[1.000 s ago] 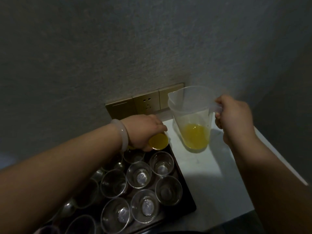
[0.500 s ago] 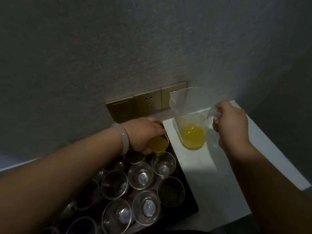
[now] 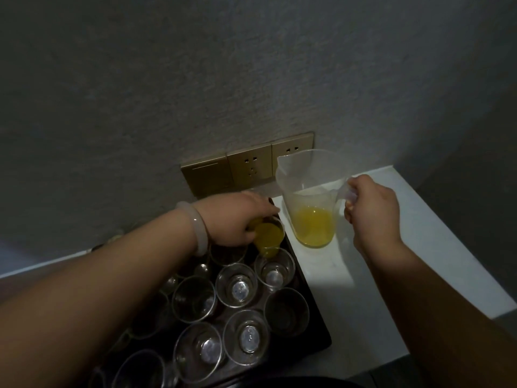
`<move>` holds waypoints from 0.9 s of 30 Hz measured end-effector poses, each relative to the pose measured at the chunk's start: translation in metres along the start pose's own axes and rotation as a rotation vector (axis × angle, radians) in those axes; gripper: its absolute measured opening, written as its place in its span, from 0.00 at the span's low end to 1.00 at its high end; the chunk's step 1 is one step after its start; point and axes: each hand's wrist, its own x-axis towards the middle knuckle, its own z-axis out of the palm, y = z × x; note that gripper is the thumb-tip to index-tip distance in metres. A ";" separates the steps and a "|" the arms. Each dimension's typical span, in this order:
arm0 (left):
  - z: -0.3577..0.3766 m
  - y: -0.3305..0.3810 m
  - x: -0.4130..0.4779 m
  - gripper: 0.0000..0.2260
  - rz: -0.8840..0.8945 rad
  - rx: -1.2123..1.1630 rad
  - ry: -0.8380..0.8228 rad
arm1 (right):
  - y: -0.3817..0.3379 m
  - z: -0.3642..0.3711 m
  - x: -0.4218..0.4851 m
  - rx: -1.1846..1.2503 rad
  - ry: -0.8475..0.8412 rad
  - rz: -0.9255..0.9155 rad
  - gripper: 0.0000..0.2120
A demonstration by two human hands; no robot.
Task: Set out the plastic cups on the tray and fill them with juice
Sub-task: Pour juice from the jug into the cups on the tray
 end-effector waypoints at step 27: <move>0.042 -0.017 -0.062 0.35 -0.122 -0.026 0.009 | -0.033 0.014 -0.031 0.109 -0.044 -0.133 0.15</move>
